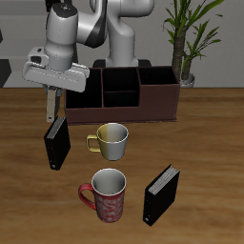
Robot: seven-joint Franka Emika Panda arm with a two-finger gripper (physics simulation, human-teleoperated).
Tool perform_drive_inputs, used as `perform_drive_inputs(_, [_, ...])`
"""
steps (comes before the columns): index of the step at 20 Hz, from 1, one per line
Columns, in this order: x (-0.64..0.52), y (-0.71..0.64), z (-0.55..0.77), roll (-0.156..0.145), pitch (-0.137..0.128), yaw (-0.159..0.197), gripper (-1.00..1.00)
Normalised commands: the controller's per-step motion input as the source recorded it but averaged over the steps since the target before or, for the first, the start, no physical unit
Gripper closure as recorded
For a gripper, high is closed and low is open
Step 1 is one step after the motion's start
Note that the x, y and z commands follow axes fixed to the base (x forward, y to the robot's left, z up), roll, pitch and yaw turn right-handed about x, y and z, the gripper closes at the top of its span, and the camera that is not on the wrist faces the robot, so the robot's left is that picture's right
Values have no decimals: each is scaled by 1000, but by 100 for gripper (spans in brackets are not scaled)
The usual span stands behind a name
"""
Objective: Place the yellow book into the back desk caddy's right compartment
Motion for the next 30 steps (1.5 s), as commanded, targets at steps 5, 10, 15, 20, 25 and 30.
perform_drive_inputs(5, [-190,259,652,-42,-64,30,100])
perform_drive_inputs(10, [-71,245,351,-39,-10,-28,100])
perform_drive_inputs(15, [-101,336,300,0,-11,-16,100])
perform_drive_inputs(20, [-112,376,318,15,-11,-16,100])
perform_drive_inputs(25, [-140,415,372,19,-35,-27,100])
perform_drive_inputs(30, [-68,502,209,32,-1,-38,100])
